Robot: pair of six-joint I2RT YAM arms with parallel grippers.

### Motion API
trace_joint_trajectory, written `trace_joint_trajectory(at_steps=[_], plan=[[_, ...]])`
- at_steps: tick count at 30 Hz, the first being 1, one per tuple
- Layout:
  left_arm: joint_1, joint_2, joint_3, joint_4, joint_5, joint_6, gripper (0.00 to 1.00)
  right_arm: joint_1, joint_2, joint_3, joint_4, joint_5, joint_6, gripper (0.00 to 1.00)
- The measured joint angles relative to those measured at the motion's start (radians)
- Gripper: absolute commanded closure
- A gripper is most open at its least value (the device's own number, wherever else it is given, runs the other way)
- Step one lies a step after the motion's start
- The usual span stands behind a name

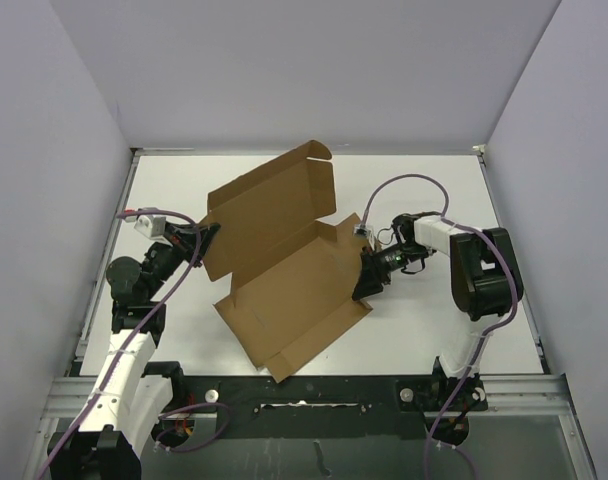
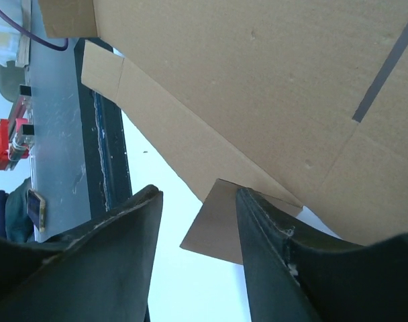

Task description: Fold the paper box

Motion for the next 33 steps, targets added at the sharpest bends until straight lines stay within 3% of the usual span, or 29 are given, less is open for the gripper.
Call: trace_joint_trajectory(at_steps=[5,9,11,14,20,33], plan=[[0.000,0.000,0.000,0.000,0.001,0.001,1.00,0.000,0.024,0.009,-0.019,-0.002,-0.006,0.70],[0.000,0.000,0.000,0.000,0.001,0.002,1.00,0.000,0.026,0.009,-0.009,0.010,0.019,0.93],[0.000,0.000,0.000,0.000,0.001,0.002,1.00,0.001,0.027,0.009,0.000,0.023,0.041,0.98],[0.000,0.000,0.000,0.000,0.001,0.002,1.00,0.002,0.038,0.011,0.003,0.034,0.058,0.99],[-0.004,0.000,0.000,0.000,0.001,0.002,1.00,0.024,0.064,0.017,0.000,0.045,0.051,0.83],[-0.005,0.000,0.000,0.000,0.001,0.002,1.00,0.087,0.072,0.022,0.034,0.233,0.085,0.92]])
